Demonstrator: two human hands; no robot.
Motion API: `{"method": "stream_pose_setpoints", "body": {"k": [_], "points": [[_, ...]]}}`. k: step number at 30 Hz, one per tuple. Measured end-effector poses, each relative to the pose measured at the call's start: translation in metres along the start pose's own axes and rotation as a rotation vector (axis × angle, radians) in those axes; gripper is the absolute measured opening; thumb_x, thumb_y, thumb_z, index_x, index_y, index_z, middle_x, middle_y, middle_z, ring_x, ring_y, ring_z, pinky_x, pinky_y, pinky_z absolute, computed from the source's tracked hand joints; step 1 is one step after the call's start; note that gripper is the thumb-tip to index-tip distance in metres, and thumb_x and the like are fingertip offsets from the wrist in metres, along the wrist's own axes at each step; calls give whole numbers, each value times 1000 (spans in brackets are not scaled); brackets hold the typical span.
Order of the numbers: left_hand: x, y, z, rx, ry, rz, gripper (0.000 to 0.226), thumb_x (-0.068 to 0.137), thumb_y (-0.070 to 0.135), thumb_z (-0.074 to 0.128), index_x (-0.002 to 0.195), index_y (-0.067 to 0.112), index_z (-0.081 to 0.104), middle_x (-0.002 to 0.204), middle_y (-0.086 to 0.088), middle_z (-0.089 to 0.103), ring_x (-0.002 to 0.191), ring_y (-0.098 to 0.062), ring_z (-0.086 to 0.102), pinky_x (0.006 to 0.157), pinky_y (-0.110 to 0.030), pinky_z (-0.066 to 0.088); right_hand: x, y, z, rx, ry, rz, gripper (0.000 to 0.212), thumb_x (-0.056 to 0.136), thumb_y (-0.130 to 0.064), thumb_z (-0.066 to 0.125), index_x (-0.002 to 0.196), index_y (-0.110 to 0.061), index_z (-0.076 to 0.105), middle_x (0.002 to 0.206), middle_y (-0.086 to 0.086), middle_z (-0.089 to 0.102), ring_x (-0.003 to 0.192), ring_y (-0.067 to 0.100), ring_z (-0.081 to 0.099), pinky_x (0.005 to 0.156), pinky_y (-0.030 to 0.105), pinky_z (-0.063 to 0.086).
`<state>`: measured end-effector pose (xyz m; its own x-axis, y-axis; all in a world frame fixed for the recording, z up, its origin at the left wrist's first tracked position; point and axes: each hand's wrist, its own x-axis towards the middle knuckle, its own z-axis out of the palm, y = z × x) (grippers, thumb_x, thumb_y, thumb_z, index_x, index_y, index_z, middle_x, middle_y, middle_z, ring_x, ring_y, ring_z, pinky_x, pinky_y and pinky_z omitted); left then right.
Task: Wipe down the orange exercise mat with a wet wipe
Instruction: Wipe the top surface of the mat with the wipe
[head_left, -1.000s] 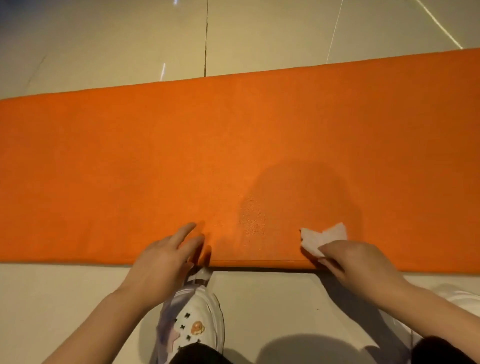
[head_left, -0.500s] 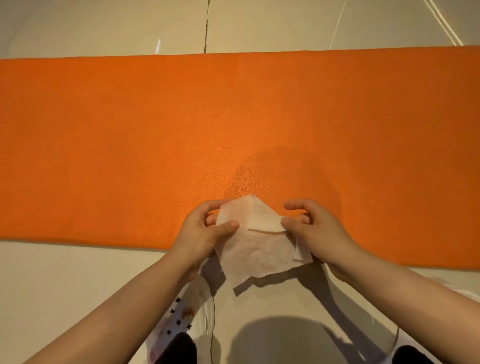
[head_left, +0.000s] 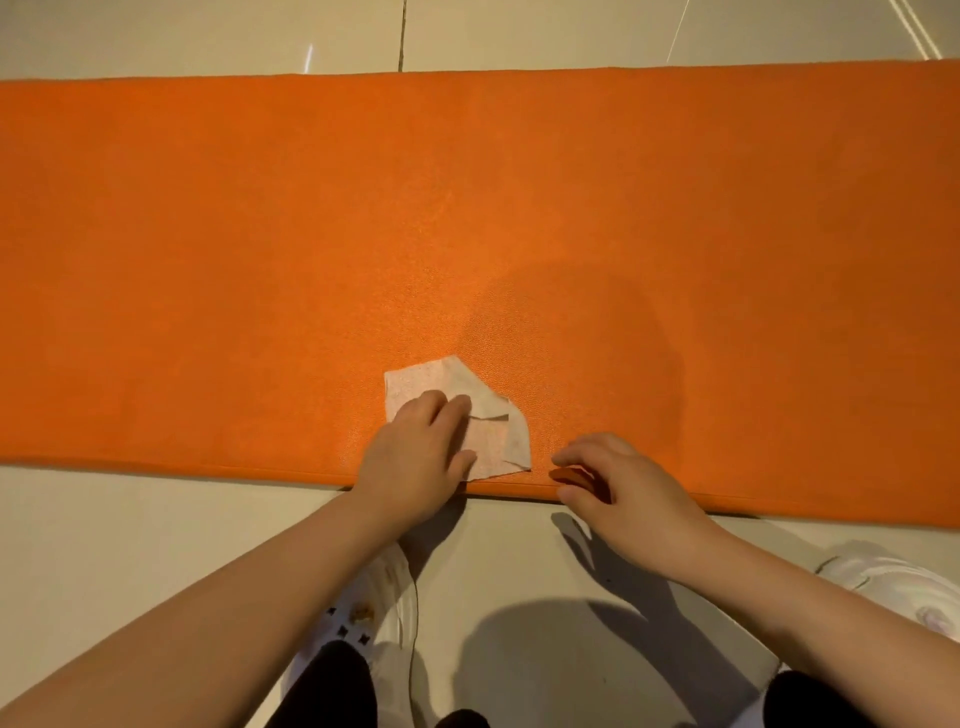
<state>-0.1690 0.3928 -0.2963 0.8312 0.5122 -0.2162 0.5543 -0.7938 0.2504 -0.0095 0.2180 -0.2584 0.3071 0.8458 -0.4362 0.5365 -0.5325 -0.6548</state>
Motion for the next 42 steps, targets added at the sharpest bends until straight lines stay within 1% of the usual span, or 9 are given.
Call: {"method": "stream_pose_setpoints", "body": {"k": [6, 11, 14, 18, 24, 30, 34, 39, 42], "points": [[2, 15, -2, 13, -215, 116, 62, 103, 32, 36, 156, 39, 5, 165, 3, -1, 146, -26, 8, 104, -52, 39, 6, -13, -10, -374, -152, -155, 43, 100, -37, 47, 143, -31, 45, 159, -9, 21, 146, 14, 14, 114, 29, 17], [-10, -5, -8, -105, 18, -48, 62, 81, 19, 75, 138, 16, 51, 146, -17, 43, 123, -37, 51, 83, -44, 52, 43, -30, -37, -646, -373, -175, 47, 99, -42, 47, 145, -34, 39, 163, 3, 4, 149, 23, 6, 118, 41, 17], [-15, -18, -4, -35, -47, -46, 67, 80, 28, 77, 139, 12, 50, 141, -14, 47, 120, -36, 54, 86, -43, 51, 82, -41, -33, -625, -415, -108, 40, 101, -39, 45, 139, -27, 47, 153, 12, 30, 141, 31, 28, 109, 44, 33], [-13, -17, 0, -90, -126, -161, 77, 96, 42, 57, 156, 19, 15, 162, -1, 18, 147, -22, 22, 112, -34, 29, 94, -35, -20, -579, -256, -106, 26, 101, -32, 47, 83, -15, 53, 103, 7, 56, 93, 27, 51, 74, 34, 40], [-11, -20, -6, -1, -201, -132, 74, 98, 50, 48, 158, 24, 12, 164, 2, 7, 150, -19, 10, 114, -33, 25, 71, -1, -38, -490, -98, -23, 34, 98, -34, 51, 122, -12, 61, 126, 5, 57, 115, 27, 54, 89, 37, 45], [-13, -30, -3, -102, -227, -148, 73, 96, 44, 57, 156, 28, 21, 165, 6, 7, 151, -20, 2, 119, -39, 18, 56, -15, -29, -645, 44, -156, 30, 99, -33, 43, 117, -17, 61, 122, 2, 57, 116, 26, 51, 83, 34, 42], [-22, -36, -2, -155, -131, -161, 74, 87, 59, 42, 150, 22, 39, 162, -1, 24, 149, -26, 18, 116, -49, 28, 77, -49, 6, -602, -98, -354, 51, 103, -27, 40, 151, -17, 30, 161, 9, 20, 147, 28, 17, 117, 38, 18], [-53, -39, 13, -82, 26, -261, 58, 94, 49, 36, 139, 15, 51, 148, -12, 44, 138, -34, 40, 104, -57, 41, 103, -51, 41, -859, -281, -495, 57, 107, -35, 22, 157, -26, -4, 164, 0, -12, 151, 23, -9, 120, 40, -4], [-55, -36, 21, -47, 34, -275, 58, 96, 48, 35, 139, 13, 52, 148, -17, 45, 135, -38, 43, 103, -58, 41, 101, -5, 24, -855, -248, -564, 54, 104, -48, 8, 155, -30, 3, 161, -5, -5, 151, 21, 2, 119, 37, -4]]}}
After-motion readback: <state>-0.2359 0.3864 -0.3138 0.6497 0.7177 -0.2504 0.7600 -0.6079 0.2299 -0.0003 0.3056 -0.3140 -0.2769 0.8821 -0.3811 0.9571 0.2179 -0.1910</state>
